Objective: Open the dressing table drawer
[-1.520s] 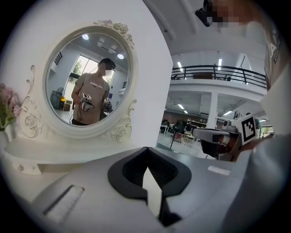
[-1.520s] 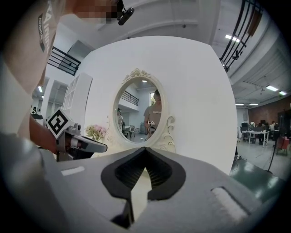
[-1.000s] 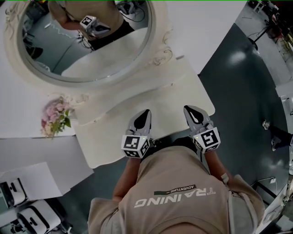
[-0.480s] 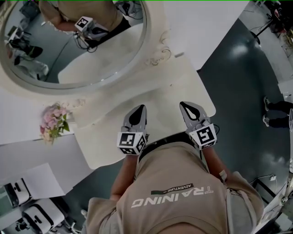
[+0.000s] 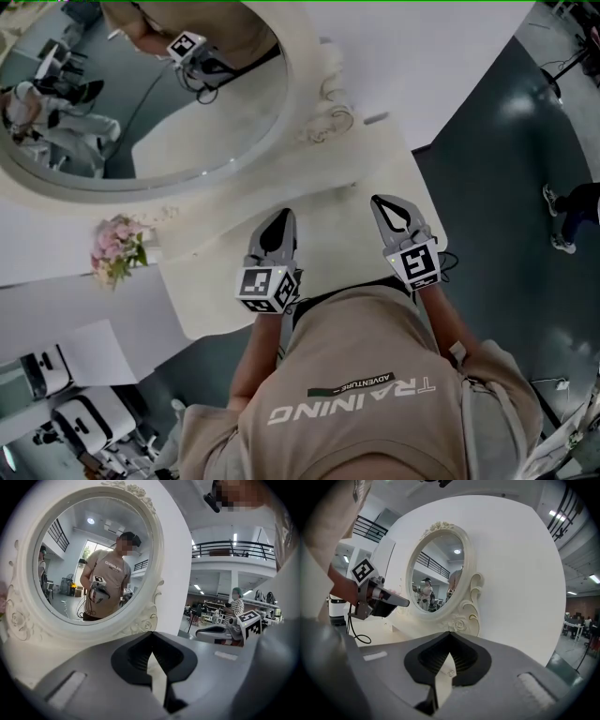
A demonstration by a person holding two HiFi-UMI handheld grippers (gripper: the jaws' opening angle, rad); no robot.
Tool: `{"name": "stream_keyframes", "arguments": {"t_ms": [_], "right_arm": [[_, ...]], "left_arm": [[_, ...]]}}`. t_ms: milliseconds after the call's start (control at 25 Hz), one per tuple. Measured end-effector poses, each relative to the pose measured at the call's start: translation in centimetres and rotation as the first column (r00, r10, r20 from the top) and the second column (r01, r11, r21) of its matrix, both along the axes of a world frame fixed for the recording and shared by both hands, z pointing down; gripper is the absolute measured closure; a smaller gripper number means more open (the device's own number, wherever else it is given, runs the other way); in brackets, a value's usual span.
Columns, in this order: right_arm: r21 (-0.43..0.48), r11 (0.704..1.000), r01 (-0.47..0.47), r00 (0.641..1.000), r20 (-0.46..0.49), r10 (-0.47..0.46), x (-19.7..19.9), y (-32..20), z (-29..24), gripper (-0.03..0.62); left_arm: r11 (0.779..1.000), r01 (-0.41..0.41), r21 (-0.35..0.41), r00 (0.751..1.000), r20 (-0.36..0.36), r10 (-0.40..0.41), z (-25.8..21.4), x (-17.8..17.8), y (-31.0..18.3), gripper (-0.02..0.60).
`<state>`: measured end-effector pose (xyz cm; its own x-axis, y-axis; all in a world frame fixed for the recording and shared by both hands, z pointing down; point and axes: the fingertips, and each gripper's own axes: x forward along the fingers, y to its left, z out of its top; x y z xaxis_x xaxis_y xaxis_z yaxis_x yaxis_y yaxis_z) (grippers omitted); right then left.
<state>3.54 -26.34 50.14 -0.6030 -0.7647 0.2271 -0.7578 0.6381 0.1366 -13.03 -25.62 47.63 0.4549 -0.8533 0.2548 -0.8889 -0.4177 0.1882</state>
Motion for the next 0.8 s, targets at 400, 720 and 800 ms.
{"name": "stream_keyframes", "arguments": {"t_ms": [400, 720, 800], "right_arm": [[-0.086, 0.996, 0.023, 1.000, 0.005, -0.023, 0.9, -1.0, 4.0, 0.591], [-0.125, 0.992, 0.011, 1.000, 0.013, -0.010, 1.0, -1.5, 5.8, 0.462], [-0.127, 0.992, 0.018, 1.000, 0.008, -0.017, 0.8, -1.4, 6.1, 0.462]], "left_arm": [[0.999, 0.052, -0.016, 0.999, 0.002, -0.052, 1.1, 1.7, 0.4, 0.563], [0.998, 0.061, -0.030, 0.998, 0.010, -0.061, 1.4, 2.2, 1.8, 0.563], [0.997, 0.067, -0.030, 0.998, 0.010, -0.067, 1.5, 2.0, 2.1, 0.563]]}}
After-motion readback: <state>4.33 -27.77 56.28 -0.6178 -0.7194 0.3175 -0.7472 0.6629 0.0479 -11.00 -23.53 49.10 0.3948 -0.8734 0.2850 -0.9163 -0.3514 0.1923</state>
